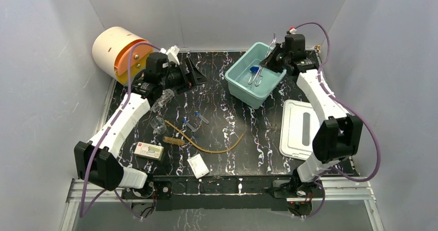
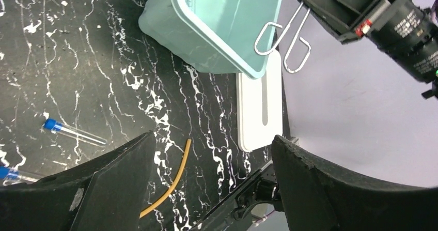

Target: Organize the chemistry lab equipment

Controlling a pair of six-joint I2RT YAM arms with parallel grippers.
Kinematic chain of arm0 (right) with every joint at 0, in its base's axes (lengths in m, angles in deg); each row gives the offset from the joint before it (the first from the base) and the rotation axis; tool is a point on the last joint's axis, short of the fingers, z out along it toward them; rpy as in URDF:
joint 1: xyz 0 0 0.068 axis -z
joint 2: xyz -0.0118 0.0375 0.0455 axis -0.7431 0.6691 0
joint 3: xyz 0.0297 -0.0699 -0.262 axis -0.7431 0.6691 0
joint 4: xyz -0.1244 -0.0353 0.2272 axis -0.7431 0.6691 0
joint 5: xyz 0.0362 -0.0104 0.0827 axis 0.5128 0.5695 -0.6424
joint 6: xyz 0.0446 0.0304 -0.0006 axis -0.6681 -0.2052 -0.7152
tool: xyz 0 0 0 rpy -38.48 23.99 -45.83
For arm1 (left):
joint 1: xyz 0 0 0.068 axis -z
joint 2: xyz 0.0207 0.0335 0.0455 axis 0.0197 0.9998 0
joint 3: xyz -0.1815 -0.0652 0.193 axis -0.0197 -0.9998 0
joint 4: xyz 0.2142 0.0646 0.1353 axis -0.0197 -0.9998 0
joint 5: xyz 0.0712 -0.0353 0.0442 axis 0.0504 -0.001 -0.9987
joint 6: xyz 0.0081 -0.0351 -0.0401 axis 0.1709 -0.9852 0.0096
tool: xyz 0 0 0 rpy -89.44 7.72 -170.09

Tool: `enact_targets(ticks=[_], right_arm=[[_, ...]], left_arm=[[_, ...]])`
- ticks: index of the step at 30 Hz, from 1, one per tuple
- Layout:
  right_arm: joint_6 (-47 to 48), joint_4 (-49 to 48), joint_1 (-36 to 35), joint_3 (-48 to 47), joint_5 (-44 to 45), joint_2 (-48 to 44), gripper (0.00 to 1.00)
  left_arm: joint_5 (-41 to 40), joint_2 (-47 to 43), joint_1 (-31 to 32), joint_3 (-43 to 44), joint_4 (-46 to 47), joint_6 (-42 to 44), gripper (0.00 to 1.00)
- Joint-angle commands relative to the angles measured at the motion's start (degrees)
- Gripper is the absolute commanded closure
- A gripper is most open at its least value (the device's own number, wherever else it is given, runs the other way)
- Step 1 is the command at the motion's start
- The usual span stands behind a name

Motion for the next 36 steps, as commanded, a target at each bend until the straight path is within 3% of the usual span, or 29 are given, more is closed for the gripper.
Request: enact_targets(ticks=[1, 21, 30, 36], right_arm=[[3.5, 5.3, 0.1, -5.7, 11.3, 5.3, 1.0], [-1.6, 7.1, 0.1, -18.2, 10.4, 29.8, 1.0], [-2.4, 6.9, -0.4, -23.4, 9.9, 34.2, 1.0], [-3.0, 12.7, -1.9, -30.0, 13.1, 39.1, 0.96]], left_arm=[[-1.9, -3.4, 0.0, -1.9, -3.5, 1.8, 0.19], [-4.1, -3.3, 0.0, -3.3, -6.3, 2.5, 0.18], [-4.9, -3.3, 0.0, -3.3, -6.7, 2.4, 0.18], [-4.8, -2.7, 0.0, -2.9, -6.9, 2.5, 0.18]])
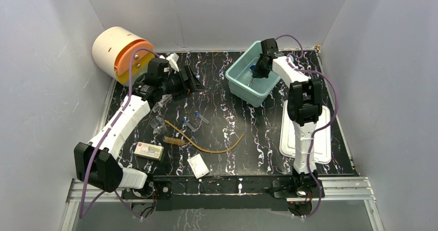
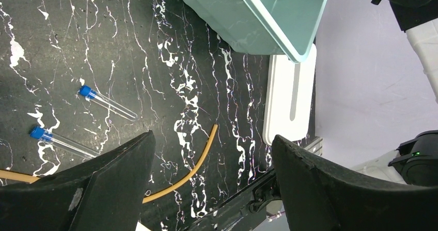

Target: Organize the chemistry lab equipment

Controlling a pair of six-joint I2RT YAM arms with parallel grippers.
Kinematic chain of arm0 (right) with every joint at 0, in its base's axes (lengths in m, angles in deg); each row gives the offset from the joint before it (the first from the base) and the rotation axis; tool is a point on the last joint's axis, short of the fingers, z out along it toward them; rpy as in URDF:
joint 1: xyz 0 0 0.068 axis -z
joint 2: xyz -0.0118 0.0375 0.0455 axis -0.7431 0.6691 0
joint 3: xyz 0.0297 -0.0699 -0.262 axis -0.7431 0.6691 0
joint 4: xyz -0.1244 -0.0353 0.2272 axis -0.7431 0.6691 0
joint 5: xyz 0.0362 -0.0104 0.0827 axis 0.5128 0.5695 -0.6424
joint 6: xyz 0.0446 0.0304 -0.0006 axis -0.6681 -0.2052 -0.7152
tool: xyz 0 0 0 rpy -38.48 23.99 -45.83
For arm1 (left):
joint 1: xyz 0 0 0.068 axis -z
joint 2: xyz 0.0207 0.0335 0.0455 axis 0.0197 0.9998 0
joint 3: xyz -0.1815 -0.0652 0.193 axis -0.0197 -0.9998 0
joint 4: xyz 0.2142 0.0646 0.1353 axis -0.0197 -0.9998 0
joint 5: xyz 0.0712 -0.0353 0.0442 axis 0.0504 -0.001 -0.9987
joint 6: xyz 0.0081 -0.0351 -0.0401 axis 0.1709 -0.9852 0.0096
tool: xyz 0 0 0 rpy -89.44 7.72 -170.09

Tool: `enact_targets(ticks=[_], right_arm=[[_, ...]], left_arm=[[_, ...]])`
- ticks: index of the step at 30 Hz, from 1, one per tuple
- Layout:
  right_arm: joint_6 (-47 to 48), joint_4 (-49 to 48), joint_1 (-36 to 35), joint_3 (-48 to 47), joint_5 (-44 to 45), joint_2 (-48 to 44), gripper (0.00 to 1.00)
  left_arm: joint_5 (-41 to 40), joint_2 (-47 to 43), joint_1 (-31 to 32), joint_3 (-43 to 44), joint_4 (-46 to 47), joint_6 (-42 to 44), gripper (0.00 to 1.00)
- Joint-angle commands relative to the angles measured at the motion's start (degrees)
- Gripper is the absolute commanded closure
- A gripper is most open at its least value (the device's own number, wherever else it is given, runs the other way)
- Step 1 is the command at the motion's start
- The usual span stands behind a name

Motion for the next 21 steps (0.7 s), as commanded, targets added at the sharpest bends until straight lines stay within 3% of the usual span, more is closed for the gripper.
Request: enact_targets(ticks=[1, 11, 21], right_arm=[[-1.4, 2.4, -1.1, -7.1, 2.4, 2.3, 0.95], [-1.4, 7.2, -1.9, -13.9, 5.4, 6.3, 0.83], [-1.1, 9.6, -2.2, -17.2, 7.6, 5.5, 0.56]], left_arm=[[-0.2, -0.9, -0.1, 0.5, -0.8, 0.5, 0.18], [-0.7, -1.3, -0.1, 0.6, -1.5, 0.7, 0.18], [-1.2, -1.0, -0.1, 1.3, -1.9, 1.3, 0.18]])
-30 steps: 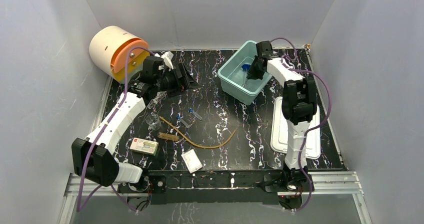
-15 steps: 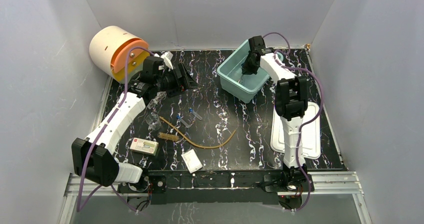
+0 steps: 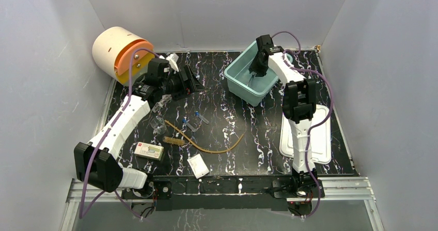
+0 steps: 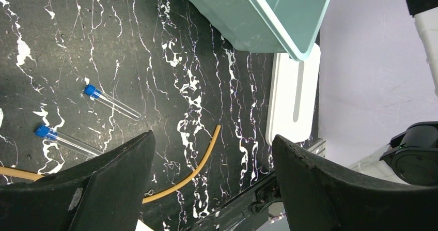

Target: Organize the chemistry lab equipment

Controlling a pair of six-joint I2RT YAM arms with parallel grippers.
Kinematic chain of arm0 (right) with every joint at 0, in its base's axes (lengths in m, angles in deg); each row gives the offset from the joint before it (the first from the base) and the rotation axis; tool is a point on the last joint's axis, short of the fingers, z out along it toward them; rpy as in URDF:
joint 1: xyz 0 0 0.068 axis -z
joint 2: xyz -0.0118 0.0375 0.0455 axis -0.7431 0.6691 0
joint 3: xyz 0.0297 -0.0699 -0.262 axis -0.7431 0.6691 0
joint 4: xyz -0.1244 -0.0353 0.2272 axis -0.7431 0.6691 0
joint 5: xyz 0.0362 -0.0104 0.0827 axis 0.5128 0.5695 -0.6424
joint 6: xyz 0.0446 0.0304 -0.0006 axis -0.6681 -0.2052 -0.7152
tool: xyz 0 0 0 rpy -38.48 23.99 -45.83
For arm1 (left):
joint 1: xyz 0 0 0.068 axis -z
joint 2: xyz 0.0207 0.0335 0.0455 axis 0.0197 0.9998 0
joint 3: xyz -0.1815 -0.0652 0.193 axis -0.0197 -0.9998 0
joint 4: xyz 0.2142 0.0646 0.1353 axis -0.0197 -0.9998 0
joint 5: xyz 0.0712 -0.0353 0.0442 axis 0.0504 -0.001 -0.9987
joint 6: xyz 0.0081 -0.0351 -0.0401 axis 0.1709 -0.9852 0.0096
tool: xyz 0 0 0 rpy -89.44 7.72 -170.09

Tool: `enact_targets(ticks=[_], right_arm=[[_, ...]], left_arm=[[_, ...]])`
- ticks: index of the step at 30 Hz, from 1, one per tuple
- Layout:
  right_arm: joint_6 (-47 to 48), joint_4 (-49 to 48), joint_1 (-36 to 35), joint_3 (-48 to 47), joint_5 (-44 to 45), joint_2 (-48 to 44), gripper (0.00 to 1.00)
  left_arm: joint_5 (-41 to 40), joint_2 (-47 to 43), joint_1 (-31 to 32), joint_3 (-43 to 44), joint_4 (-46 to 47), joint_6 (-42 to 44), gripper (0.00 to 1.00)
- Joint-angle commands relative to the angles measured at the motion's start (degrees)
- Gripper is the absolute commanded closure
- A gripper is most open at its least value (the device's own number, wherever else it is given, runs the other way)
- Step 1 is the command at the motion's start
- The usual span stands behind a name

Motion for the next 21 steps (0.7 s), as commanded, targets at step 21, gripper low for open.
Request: enact_targets(ticks=[21], right_arm=[[11.1, -3.2, -4.5, 6.7, 5.1, -22.1, 0.47]], left_arm=[[-9.1, -2.5, -0.1, -0.2, -7.4, 1.4, 0.18]])
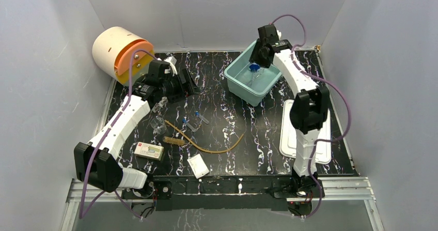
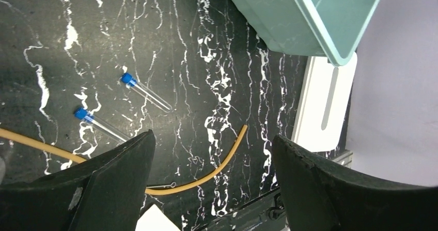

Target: Organize the chemistry lab equipment

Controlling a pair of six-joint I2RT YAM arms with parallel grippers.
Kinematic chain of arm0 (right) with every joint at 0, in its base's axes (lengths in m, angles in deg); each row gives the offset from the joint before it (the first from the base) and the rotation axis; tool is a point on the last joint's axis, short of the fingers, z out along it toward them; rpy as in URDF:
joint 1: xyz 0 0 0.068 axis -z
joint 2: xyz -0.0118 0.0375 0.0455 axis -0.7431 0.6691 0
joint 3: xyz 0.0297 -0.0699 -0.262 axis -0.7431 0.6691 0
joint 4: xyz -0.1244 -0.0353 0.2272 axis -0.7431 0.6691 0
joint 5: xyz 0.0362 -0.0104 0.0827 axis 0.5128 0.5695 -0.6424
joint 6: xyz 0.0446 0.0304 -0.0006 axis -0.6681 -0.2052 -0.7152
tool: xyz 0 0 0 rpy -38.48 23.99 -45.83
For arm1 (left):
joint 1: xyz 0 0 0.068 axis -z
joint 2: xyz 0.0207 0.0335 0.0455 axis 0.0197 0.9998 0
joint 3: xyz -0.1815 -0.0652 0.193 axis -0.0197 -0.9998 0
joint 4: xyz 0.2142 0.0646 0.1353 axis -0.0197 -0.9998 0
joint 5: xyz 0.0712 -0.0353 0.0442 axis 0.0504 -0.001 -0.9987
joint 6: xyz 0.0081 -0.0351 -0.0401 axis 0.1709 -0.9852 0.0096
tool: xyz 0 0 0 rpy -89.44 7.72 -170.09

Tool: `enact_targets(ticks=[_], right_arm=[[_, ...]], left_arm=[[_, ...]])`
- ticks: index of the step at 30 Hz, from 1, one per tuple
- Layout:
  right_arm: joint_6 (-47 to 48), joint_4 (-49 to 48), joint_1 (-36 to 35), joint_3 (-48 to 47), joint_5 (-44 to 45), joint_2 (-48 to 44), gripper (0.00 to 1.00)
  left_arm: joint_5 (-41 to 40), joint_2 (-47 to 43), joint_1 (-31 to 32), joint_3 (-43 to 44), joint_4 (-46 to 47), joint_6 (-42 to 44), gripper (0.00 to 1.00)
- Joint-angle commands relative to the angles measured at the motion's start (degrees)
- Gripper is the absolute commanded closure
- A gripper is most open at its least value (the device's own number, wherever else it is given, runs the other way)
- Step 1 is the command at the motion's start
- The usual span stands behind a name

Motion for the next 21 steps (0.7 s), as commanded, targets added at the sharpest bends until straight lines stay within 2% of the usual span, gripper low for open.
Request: enact_targets(ticks=[1, 6, 12, 21], right_arm=[[6.3, -5.9, -2.9, 6.0, 0.7, -12.3, 0.47], [10.9, -11.5, -7.7, 14.4, -1.7, -21.6, 0.46], [15.9, -17.4, -16.2, 25.2, -5.0, -31.2, 0.45], [16.3, -27.1, -30.1, 45.4, -7.1, -40.9, 0.45]], left_arm=[[-5.2, -2.8, -0.2, -0.6, -3.4, -1.1, 0.18], [-10.3, -4.1, -0.8, 0.2, -5.5, -1.9, 0.18], [-20.3, -4.6, -2.5, 5.8, -10.6, -2.9, 0.18], [-25.4, -2.8, -5.4, 12.9, -13.3, -2.8, 0.12]])
